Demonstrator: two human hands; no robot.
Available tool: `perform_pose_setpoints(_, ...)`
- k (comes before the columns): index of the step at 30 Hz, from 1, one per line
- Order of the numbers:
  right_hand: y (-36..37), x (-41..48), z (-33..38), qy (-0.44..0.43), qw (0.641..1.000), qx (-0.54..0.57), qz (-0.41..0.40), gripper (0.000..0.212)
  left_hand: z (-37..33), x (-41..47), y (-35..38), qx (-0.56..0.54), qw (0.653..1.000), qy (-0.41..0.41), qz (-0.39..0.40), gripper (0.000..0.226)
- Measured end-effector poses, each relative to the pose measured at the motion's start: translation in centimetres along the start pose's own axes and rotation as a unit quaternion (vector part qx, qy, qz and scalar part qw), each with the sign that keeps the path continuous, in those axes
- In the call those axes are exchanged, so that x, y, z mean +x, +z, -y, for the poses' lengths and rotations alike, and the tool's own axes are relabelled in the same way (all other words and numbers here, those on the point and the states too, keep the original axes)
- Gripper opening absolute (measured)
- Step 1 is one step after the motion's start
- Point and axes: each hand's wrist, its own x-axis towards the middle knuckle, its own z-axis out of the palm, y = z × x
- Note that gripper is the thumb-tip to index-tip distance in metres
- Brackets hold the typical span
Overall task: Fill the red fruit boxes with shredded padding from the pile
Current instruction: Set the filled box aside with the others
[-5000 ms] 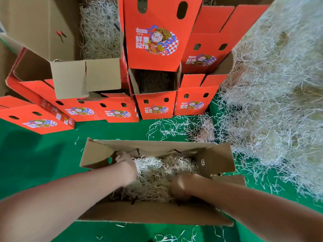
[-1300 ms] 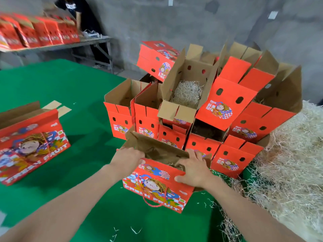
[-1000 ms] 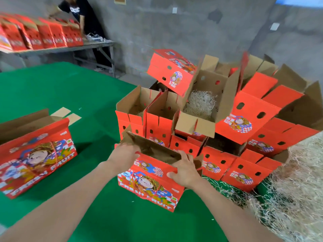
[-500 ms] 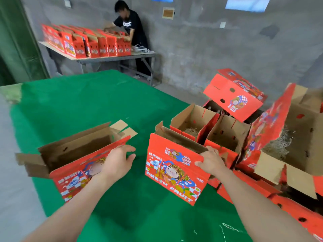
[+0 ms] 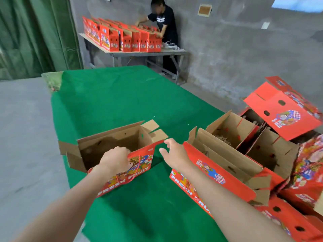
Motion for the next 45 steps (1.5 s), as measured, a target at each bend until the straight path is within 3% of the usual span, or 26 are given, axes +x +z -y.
perform_pose_setpoints(2,0.6,0.6,0.3,0.103,0.990,0.087,0.035,0.055,0.9,-1.0,0.3,-0.005,1.000,0.007,-0.025,0.023)
perform_pose_setpoints(3,0.7,0.8,0.2,0.174,0.968,0.169,0.058,0.060,1.4,-1.7,0.6,-0.005,0.999,0.014,-0.032,0.022)
perform_pose_setpoints(5,0.3,1.0,-0.2,0.307,0.876,0.358,0.106,0.060,2.5,-3.3,1.0,-0.007,0.999,0.046,-0.019,0.025)
perform_pose_setpoints(7,0.4,1.0,-1.1,0.377,0.794,0.463,0.114,0.056,3.2,-4.6,0.8,-0.055,0.993,0.093,0.038,0.023)
perform_pose_setpoints(9,1.5,0.9,-2.2,0.397,0.771,0.490,0.090,0.055,3.2,-5.4,0.0,-0.146,0.980,0.126,0.055,0.029)
perform_pose_setpoints(11,3.0,0.6,-2.7,0.390,0.791,0.469,0.050,0.047,3.4,-4.5,-0.7,-0.193,0.968,0.127,-0.101,0.023)
perform_pose_setpoints(12,3.7,0.4,-2.8,0.382,0.804,0.455,0.033,0.042,3.6,-3.4,-0.8,-0.143,0.965,0.113,-0.188,0.008)
perform_pose_setpoints(13,4.3,0.3,-2.8,0.371,0.814,0.446,0.022,0.039,3.6,-2.3,-1.0,-0.069,0.970,0.077,-0.221,0.022)
perform_pose_setpoints(15,4.9,-0.2,-2.6,0.330,0.841,0.428,0.021,0.041,4.3,0.1,-1.2,0.043,0.989,0.050,-0.129,0.036)
perform_pose_setpoints(18,4.7,-0.6,-2.5,0.210,0.929,0.306,0.013,0.050,4.8,2.9,-0.9,0.096,0.995,0.026,0.027,0.045)
perform_pose_setpoints(20,4.2,-0.9,-1.7,0.104,0.969,0.225,0.018,0.053,4.9,3.3,-0.4,0.079,0.996,0.019,0.026,0.051)
perform_pose_setpoints(22,3.9,-1.6,-0.5,0.022,0.986,0.160,0.047,0.051,4.7,3.0,-0.4,0.067,0.997,0.009,-0.047,0.052)
perform_pose_setpoints(26,3.4,-5.3,-1.1,-0.076,0.994,0.035,0.071,0.051,4.3,1.3,-3.0,0.004,0.984,-0.001,-0.178,0.056)
perform_pose_setpoints(28,2.5,-8.1,-2.7,-0.104,0.992,-0.032,0.067,0.067,4.4,-0.2,-5.0,-0.041,0.978,0.005,-0.204,0.055)
perform_pose_setpoints(30,1.3,-11.4,-4.4,-0.103,0.993,-0.031,0.047,0.083,4.0,-1.7,-7.1,-0.086,0.974,0.029,-0.208,0.052)
perform_pose_setpoints(33,-1.0,-16.9,-5.7,-0.074,0.996,0.048,-0.020,0.084,1.9,-3.8,-10.3,-0.145,0.971,0.105,-0.158,0.054)
perform_pose_setpoints(35,-2.6,-20.2,-6.3,-0.075,0.987,0.082,-0.118,0.077,-0.6,-4.4,-11.5,-0.155,0.965,0.169,-0.130,0.056)
perform_pose_setpoints(38,-4.5,-24.2,-7.9,-0.066,0.965,0.047,-0.250,0.067,-5.8,-4.3,-11.0,-0.154,0.949,0.265,-0.079,0.049)
perform_pose_setpoints(45,-6.8,-34.8,-13.2,0.130,0.945,-0.052,-0.296,0.048,-20.3,-4.7,-3.3,-0.135,0.889,0.434,0.059,0.042)
